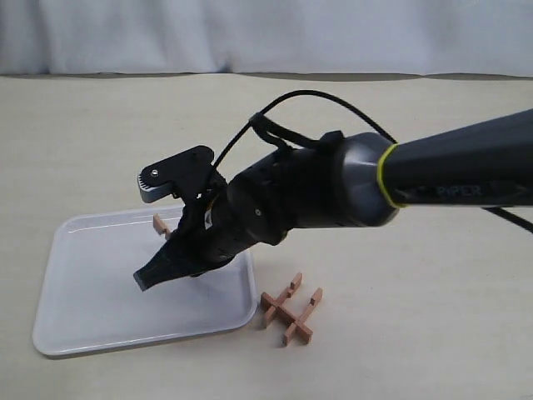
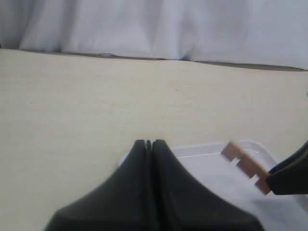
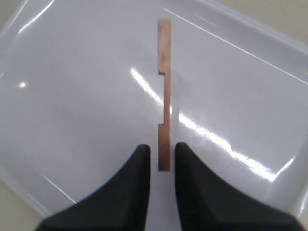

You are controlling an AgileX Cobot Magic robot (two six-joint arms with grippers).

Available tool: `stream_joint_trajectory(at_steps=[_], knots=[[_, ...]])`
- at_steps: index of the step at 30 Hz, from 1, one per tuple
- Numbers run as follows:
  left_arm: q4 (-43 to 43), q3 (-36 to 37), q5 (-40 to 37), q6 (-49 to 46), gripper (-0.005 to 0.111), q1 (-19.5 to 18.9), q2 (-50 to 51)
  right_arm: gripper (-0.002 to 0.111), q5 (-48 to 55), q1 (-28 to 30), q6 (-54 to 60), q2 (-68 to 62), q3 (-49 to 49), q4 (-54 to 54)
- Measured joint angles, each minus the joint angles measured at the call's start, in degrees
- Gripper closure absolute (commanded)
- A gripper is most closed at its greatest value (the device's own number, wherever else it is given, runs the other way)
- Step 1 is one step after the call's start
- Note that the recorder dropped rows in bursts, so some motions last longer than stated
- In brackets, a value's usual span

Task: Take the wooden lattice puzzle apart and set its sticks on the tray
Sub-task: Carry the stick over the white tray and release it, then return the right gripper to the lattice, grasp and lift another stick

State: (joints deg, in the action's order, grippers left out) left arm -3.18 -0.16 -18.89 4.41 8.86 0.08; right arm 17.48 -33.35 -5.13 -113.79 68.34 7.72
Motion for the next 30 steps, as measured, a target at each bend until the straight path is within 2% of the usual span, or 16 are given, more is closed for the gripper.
stream_joint_trajectory(at_steps=[3, 6, 9, 14, 19, 24, 30], knots=[[0.00, 0.00, -0.11, 0.00, 0.107, 0.00, 0.00, 0.050, -0.13, 0.00, -1.07, -1.23, 1.29, 0.00], [0.00, 0.00, -0.11, 0.00, 0.107, 0.00, 0.00, 0.041, 1.24, 0.00, -1.48, -0.97, 2.57, 0.00], [0.00, 0.00, -0.11, 0.00, 0.107, 0.00, 0.00, 0.042, 5.88, 0.00, -1.48, 1.15, 4.47, -0.83], [0.00, 0.00, -0.11, 0.00, 0.107, 0.00, 0.00, 0.047, 20.25, 0.00, -1.48, 7.34, 7.59, -6.92], [0.00, 0.00, -0.11, 0.00, 0.107, 0.00, 0.00, 0.050, 34.11, 0.00, -1.48, 14.16, 6.01, -13.50], [0.00, 0.00, -0.11, 0.00, 0.107, 0.00, 0.00, 0.050, 36.26, 2.33, -1.48, 21.05, -2.51, -14.36], [0.00, 0.00, -0.11, 0.00, 0.107, 0.00, 0.00, 0.050, 32.49, 6.07, -0.17, 26.67, -16.25, -14.36]])
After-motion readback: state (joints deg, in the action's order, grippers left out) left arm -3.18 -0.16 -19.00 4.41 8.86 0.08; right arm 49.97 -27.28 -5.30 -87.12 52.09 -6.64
